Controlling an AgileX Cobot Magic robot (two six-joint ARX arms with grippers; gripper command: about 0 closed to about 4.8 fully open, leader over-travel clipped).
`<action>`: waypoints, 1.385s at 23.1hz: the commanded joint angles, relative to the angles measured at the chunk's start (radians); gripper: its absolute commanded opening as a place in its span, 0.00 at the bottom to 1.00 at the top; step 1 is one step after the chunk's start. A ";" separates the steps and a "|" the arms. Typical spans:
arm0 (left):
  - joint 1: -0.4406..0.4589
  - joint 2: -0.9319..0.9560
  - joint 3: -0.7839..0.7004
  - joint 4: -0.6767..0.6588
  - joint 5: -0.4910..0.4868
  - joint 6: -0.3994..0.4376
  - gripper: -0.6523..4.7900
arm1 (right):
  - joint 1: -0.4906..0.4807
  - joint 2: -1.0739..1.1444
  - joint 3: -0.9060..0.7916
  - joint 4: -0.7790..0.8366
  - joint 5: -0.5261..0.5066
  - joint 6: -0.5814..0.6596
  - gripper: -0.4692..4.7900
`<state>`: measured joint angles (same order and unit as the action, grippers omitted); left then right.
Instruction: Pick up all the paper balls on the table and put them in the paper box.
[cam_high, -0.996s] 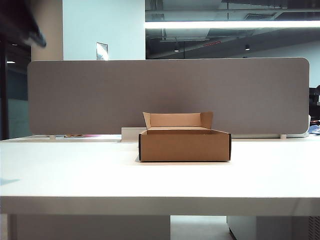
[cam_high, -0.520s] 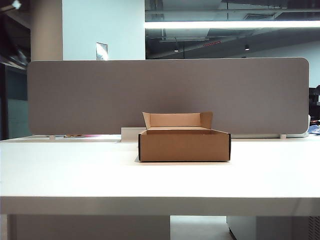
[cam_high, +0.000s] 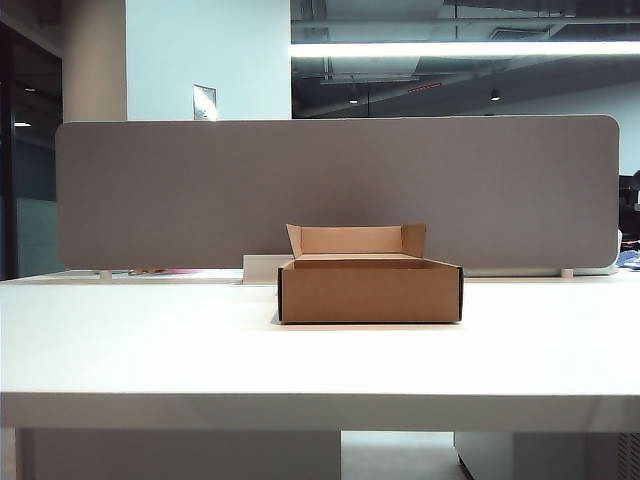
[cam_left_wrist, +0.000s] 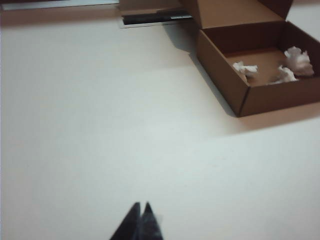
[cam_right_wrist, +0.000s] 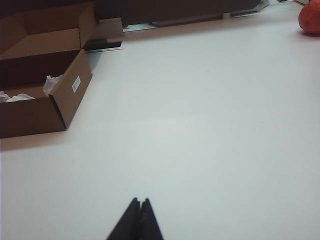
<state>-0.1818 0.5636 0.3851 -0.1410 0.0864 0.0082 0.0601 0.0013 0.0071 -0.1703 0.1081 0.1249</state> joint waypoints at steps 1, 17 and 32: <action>0.058 -0.053 -0.060 0.117 0.061 -0.046 0.11 | 0.001 -0.002 -0.003 0.014 0.002 -0.002 0.07; 0.227 -0.344 -0.284 0.203 0.134 -0.050 0.11 | 0.000 -0.002 -0.003 0.014 0.002 -0.002 0.07; 0.197 -0.419 -0.377 0.192 0.157 -0.050 0.11 | 0.000 -0.002 -0.003 0.013 0.002 -0.002 0.07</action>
<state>0.0120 0.1452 0.0048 0.0410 0.2398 -0.0422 0.0605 0.0013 0.0071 -0.1707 0.1085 0.1246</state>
